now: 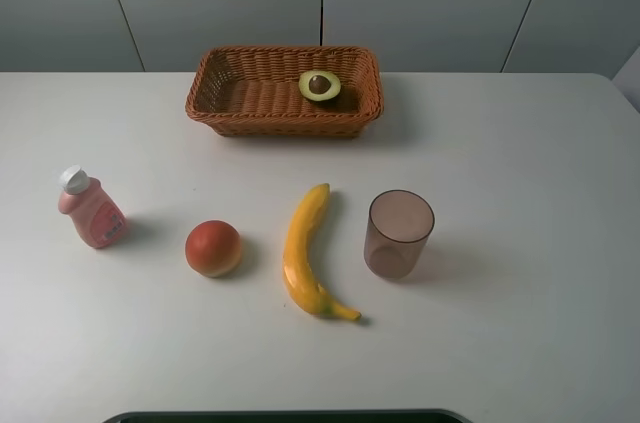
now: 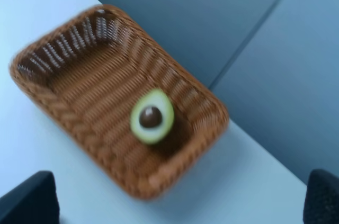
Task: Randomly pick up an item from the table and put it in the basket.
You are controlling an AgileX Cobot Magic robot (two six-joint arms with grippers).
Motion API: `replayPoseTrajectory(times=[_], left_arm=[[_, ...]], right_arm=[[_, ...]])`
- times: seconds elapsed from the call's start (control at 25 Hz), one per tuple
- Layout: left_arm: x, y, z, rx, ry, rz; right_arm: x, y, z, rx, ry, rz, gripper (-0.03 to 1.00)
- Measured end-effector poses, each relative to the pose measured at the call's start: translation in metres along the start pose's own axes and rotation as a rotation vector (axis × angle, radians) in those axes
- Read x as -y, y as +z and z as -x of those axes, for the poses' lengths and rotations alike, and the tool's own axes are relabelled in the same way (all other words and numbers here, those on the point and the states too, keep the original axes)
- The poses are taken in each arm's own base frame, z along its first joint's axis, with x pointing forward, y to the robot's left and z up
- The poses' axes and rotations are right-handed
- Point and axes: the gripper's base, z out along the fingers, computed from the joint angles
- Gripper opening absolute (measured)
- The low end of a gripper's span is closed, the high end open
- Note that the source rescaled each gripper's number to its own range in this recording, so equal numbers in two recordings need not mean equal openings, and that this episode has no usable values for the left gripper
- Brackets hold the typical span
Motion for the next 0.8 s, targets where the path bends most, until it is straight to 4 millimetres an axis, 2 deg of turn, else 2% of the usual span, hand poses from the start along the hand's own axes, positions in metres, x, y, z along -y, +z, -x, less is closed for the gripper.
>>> replayPoseTrajectory(times=[0.16, 0.32, 0.4, 0.52, 0.68, 0.8], left_arm=[[0.000, 0.000, 0.000, 0.000, 0.000, 0.000], [0.000, 0.000, 0.000, 0.000, 0.000, 0.000], [0.000, 0.000, 0.000, 0.000, 0.000, 0.000], [0.000, 0.000, 0.000, 0.000, 0.000, 0.000], [0.000, 0.000, 0.000, 0.000, 0.000, 0.000], [0.000, 0.000, 0.000, 0.000, 0.000, 0.000]], right_arm=[[-0.006, -0.059, -0.029, -0.053, 0.011, -0.078, 0.99], [-0.021, -0.099, -0.068, -0.049, 0.061, -0.111, 0.99], [-0.032, -0.113, -0.096, -0.052, 0.089, -0.114, 0.99], [-0.049, -0.121, -0.142, -0.060, 0.138, -0.115, 0.99], [-0.072, -0.121, -0.200, -0.072, 0.191, -0.112, 0.99], [-0.085, -0.120, -0.236, -0.060, 0.218, -0.113, 0.99]])
